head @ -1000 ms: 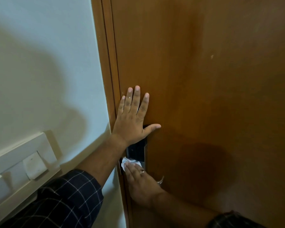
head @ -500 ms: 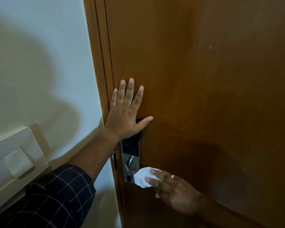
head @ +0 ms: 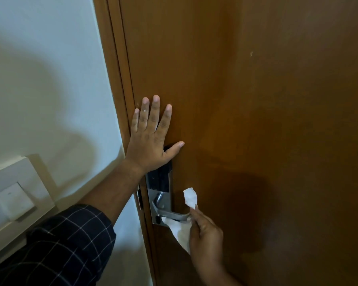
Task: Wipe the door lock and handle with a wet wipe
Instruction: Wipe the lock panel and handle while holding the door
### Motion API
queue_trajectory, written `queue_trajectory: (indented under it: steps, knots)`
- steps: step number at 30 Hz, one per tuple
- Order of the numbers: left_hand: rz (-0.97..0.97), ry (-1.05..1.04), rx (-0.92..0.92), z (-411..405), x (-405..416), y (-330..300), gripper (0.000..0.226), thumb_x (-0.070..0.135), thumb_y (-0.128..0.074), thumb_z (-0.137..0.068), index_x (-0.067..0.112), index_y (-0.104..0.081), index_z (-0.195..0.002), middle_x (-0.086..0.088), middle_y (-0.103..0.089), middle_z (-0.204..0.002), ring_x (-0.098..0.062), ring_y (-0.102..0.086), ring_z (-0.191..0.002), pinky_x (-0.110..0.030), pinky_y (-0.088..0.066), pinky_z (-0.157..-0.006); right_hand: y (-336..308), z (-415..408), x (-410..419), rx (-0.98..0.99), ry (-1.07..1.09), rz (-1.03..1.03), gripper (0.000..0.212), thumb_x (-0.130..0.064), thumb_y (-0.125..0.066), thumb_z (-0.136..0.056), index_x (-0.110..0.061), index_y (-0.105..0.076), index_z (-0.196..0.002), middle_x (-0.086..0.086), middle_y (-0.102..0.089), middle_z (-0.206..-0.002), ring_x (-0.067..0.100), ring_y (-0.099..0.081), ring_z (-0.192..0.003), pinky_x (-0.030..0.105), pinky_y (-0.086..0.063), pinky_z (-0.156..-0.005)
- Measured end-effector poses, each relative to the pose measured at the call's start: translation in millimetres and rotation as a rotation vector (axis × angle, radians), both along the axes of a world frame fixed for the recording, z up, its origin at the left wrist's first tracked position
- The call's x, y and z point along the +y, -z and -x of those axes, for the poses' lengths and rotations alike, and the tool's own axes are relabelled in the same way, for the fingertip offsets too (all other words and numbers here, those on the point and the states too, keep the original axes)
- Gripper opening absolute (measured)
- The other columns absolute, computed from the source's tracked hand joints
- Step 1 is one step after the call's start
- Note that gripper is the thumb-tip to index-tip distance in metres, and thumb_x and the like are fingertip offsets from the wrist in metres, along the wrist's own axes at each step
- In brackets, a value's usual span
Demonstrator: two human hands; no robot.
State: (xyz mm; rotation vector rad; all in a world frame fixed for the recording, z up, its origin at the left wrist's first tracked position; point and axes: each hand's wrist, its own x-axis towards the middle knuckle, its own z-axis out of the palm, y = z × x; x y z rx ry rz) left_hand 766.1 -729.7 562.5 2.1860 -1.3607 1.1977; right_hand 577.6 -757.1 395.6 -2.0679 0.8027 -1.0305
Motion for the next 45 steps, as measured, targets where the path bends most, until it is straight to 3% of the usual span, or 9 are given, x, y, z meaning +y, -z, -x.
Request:
queue_trajectory:
  steps: [4, 7, 13, 22, 30, 34, 37, 41, 45]
  knots:
    - [0.008, 0.011, -0.003, -0.6, -0.2, -0.2, 0.091, 0.070, -0.040, -0.086, 0.014, -0.011, -0.153, -0.022, -0.009, -0.162, -0.038, -0.001, -0.150, -0.057, -0.006, -0.121, 1.3, 17.9, 11.1, 0.030, -0.206, 0.039, 0.040, 0.005, -0.060, -0.086, -0.024, -0.071, -0.113, -0.031, -0.051, -0.117, -0.027, -0.044, -0.104, -0.004, -0.035, -0.093]
    - [0.003, -0.004, -0.009, -0.4, 2.2, -1.2, 0.091, 0.070, -0.039, -0.086, 0.014, -0.011, -0.153, -0.022, -0.009, -0.162, -0.038, -0.002, -0.150, -0.057, -0.007, -0.121, 6.1, 25.1, 5.4, -0.027, -0.214, 0.144, 0.046, 0.006, -0.064, -0.080, -0.027, -0.071, -0.110, -0.037, -0.048, -0.118, -0.024, -0.047, -0.111, 0.006, -0.042, -0.097]
    - [-0.025, -0.025, -0.007, 2.7, 1.1, -1.4, 0.093, 0.072, -0.036, -0.086, 0.014, -0.010, -0.153, -0.021, -0.007, -0.162, -0.038, 0.000, -0.150, -0.058, -0.007, -0.121, 6.6, 22.9, -38.6, 0.478, -0.510, 0.876, 0.057, -0.010, -0.042, -0.096, -0.013, -0.021, -0.150, 0.006, -0.009, -0.161, 0.026, -0.005, -0.147, 0.045, -0.023, -0.116]
    - [-0.010, -0.015, -0.029, 0.3, 1.4, 1.4, 0.092, 0.072, -0.035, -0.086, 0.015, -0.008, -0.153, -0.020, -0.006, -0.162, -0.038, 0.000, -0.150, -0.057, -0.007, -0.121, -20.9, -69.2, -20.4, 0.713, -0.507, 1.675, 0.052, -0.026, -0.039, -0.098, -0.004, -0.034, -0.145, 0.023, -0.031, -0.152, 0.038, -0.027, -0.141, 0.048, -0.024, -0.114]
    - [-0.012, -0.023, -0.051, -2.2, 2.8, 2.8, 0.091, 0.070, -0.037, -0.086, 0.016, -0.008, -0.153, -0.019, -0.006, -0.162, -0.037, 0.000, -0.150, -0.054, -0.004, -0.121, -14.9, -71.9, -14.3, 0.605, -0.424, 1.537, 0.048, -0.016, -0.029, -0.099, -0.001, -0.036, -0.143, 0.025, -0.030, -0.152, 0.038, -0.031, -0.140, 0.044, -0.023, -0.114]
    - [0.008, -0.013, -0.048, -1.4, 3.1, 3.8, 0.090, 0.069, -0.037, -0.087, 0.016, -0.009, -0.153, -0.019, -0.006, -0.162, -0.036, -0.001, -0.151, -0.054, -0.006, -0.121, -14.2, -21.5, -53.7, 0.601, -0.658, 1.388, 0.050, -0.012, -0.029, -0.101, -0.001, -0.019, -0.149, 0.025, -0.017, -0.156, 0.036, -0.018, -0.144, 0.042, -0.015, -0.112]
    - [0.013, -0.007, -0.037, 0.2, 4.0, 2.5, 0.089, 0.068, -0.037, -0.087, 0.016, -0.011, -0.153, -0.019, -0.008, -0.162, -0.037, -0.002, -0.150, -0.056, -0.008, -0.121, -5.7, 4.7, -94.2, 0.550, -0.645, 1.345, 0.048, -0.020, -0.034, -0.097, -0.007, -0.031, -0.144, 0.018, -0.044, -0.147, 0.029, -0.041, -0.135, 0.036, -0.038, -0.108]
    - [0.006, -0.003, -0.025, 1.3, 3.7, 1.3, 0.089, 0.067, -0.040, -0.086, 0.015, -0.012, -0.153, -0.019, -0.009, -0.162, -0.037, -0.002, -0.150, -0.057, -0.010, -0.121, -2.9, 25.1, -118.4, 0.502, -0.625, 1.037, 0.049, -0.017, -0.046, -0.091, -0.017, -0.037, -0.139, 0.009, -0.062, -0.132, 0.020, -0.060, -0.118, 0.033, -0.056, -0.088]
    - [0.012, 0.005, -0.020, 1.2, 3.2, 2.2, 0.089, 0.067, -0.041, -0.086, 0.015, -0.014, -0.153, -0.019, -0.010, -0.162, -0.037, -0.003, -0.150, -0.058, -0.011, -0.121, -14.2, 24.3, -63.9, 0.170, -0.285, 0.291, 0.062, -0.001, -0.052, -0.093, -0.029, -0.032, -0.145, 0.000, -0.060, -0.130, 0.006, -0.060, -0.103, 0.017, -0.051, -0.083]
